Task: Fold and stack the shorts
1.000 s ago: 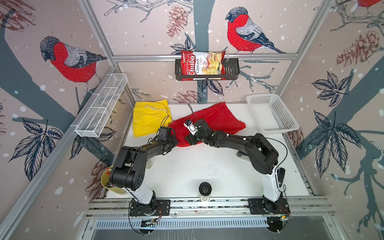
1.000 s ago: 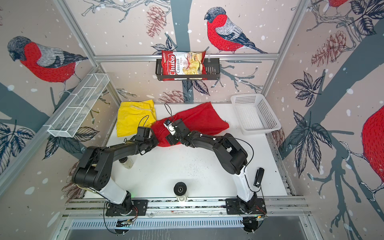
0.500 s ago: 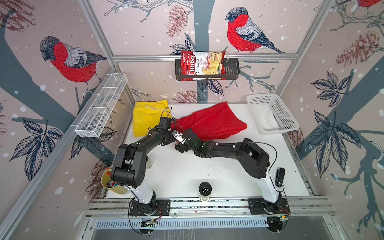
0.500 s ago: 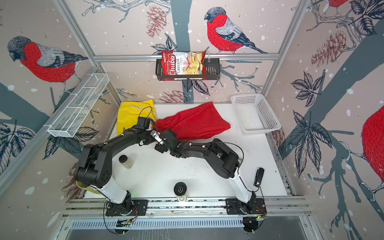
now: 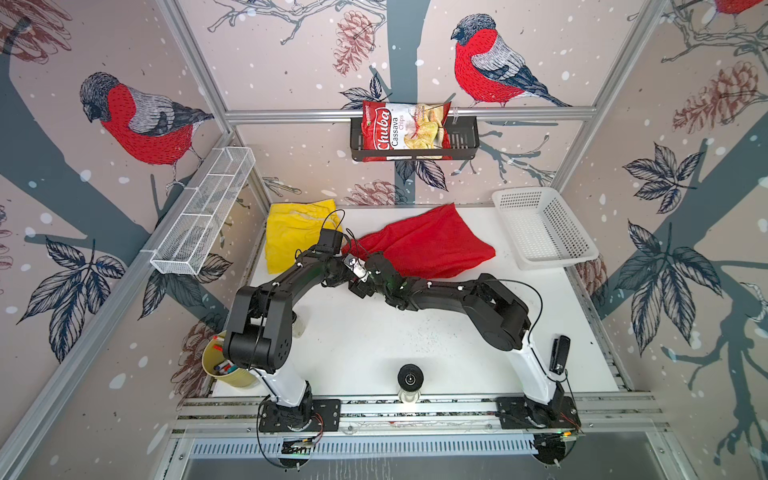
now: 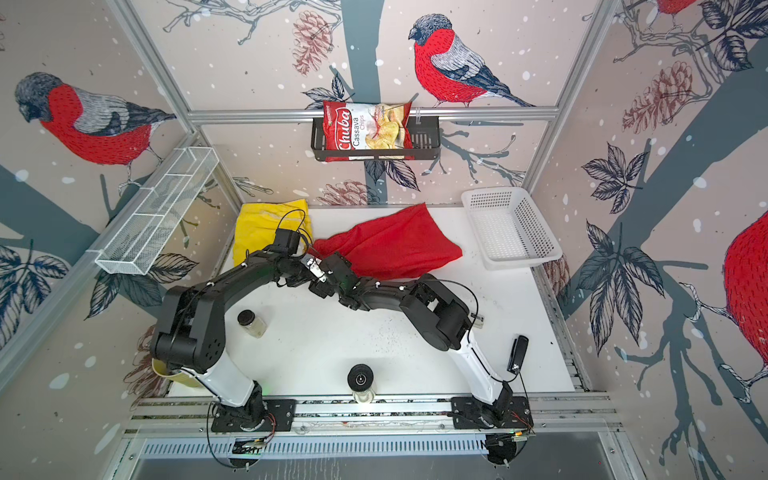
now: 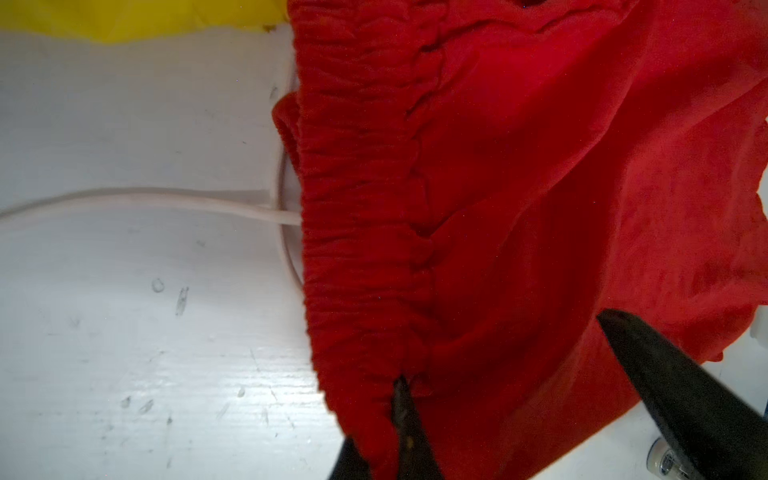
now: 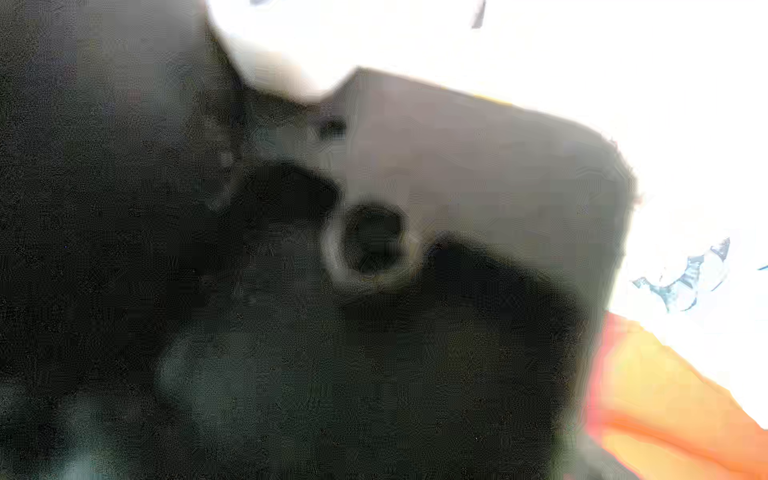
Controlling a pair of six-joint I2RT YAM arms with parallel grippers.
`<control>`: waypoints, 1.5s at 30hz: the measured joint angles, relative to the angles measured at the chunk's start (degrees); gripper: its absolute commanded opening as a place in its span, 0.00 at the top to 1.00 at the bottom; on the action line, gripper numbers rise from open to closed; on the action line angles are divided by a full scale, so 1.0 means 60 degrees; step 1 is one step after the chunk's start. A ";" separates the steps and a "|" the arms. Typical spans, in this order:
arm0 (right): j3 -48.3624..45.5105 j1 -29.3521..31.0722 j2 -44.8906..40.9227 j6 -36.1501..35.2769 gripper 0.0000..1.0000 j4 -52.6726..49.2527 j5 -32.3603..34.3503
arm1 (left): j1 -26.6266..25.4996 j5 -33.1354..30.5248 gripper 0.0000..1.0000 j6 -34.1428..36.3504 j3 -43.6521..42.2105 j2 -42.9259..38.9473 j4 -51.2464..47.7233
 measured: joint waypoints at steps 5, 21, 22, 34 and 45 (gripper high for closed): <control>-0.0080 -0.0124 0.0036 -0.0047 0.01 0.0321 -0.0211 | 0.0007 -0.0200 0.94 0.0168 0.0171 0.0022 -0.0200; -0.1056 -0.0302 -0.0605 -0.0331 0.06 0.0452 0.0047 | 0.0058 -0.0211 0.95 0.0168 0.0233 0.0036 -0.0448; -0.0947 -0.0291 -0.0495 -0.0328 0.13 0.0521 0.0142 | 0.0062 -0.0219 0.94 0.0164 0.0233 0.0036 -0.0448; -0.0634 -0.0215 -0.0066 0.0051 0.81 0.0809 0.0222 | 0.0109 -0.0073 0.16 -0.0288 -0.0630 -0.0670 -0.0251; -0.1253 -0.0637 -0.0521 0.0943 0.87 0.0197 -0.0739 | 0.0838 0.0860 0.02 -0.2222 -0.4207 -0.2736 0.3668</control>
